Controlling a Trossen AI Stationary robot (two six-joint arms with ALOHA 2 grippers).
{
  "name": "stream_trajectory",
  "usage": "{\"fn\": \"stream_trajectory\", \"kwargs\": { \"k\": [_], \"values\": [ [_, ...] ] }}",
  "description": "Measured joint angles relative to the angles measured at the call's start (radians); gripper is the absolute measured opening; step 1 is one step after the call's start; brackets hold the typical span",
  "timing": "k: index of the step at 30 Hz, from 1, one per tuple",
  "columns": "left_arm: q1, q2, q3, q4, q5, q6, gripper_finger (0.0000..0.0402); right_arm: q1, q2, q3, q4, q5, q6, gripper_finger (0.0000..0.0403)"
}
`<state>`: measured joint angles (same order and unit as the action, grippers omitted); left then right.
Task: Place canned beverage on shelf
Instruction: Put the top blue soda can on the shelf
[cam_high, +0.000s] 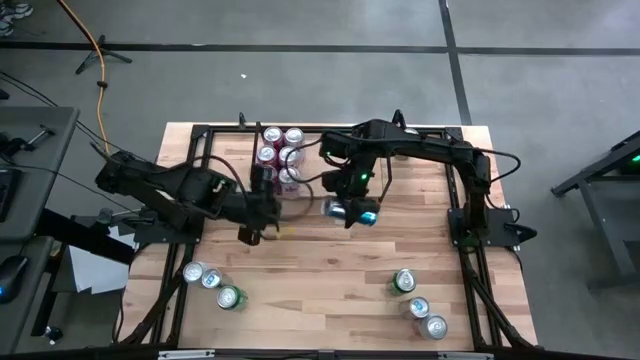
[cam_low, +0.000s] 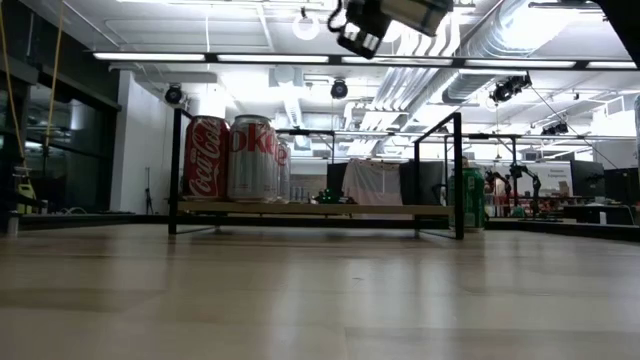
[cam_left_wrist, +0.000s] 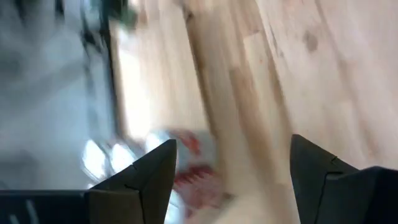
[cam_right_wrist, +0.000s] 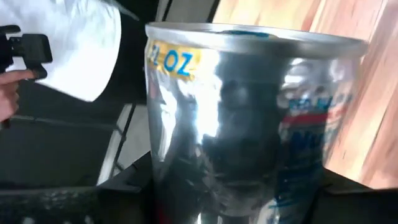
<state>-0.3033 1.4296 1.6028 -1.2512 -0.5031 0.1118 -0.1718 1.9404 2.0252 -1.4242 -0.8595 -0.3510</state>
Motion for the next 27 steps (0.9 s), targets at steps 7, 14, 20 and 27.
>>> {"fn": "stream_trajectory", "kwargs": {
  "k": [7,14,20,27],
  "values": [
    [-0.013,-0.271,-0.353,0.379,-0.036,-0.376,0.0216,0.003,-0.08,-0.177,0.02,-0.003,0.011,0.0202],
    [-0.04,-0.453,-0.686,0.908,-0.061,-0.51,0.0216,0.033,-0.293,-0.567,0.339,-0.007,0.257,0.0202],
    [-0.026,-0.419,-0.752,1.132,-0.063,-0.416,0.0216,0.091,-0.484,-0.835,0.926,0.223,0.629,0.0202],
    [0.032,-0.311,-0.75,1.404,-0.056,-0.341,0.0216,0.166,-0.527,-0.881,1.304,0.673,0.72,0.0202]
  ]
}}
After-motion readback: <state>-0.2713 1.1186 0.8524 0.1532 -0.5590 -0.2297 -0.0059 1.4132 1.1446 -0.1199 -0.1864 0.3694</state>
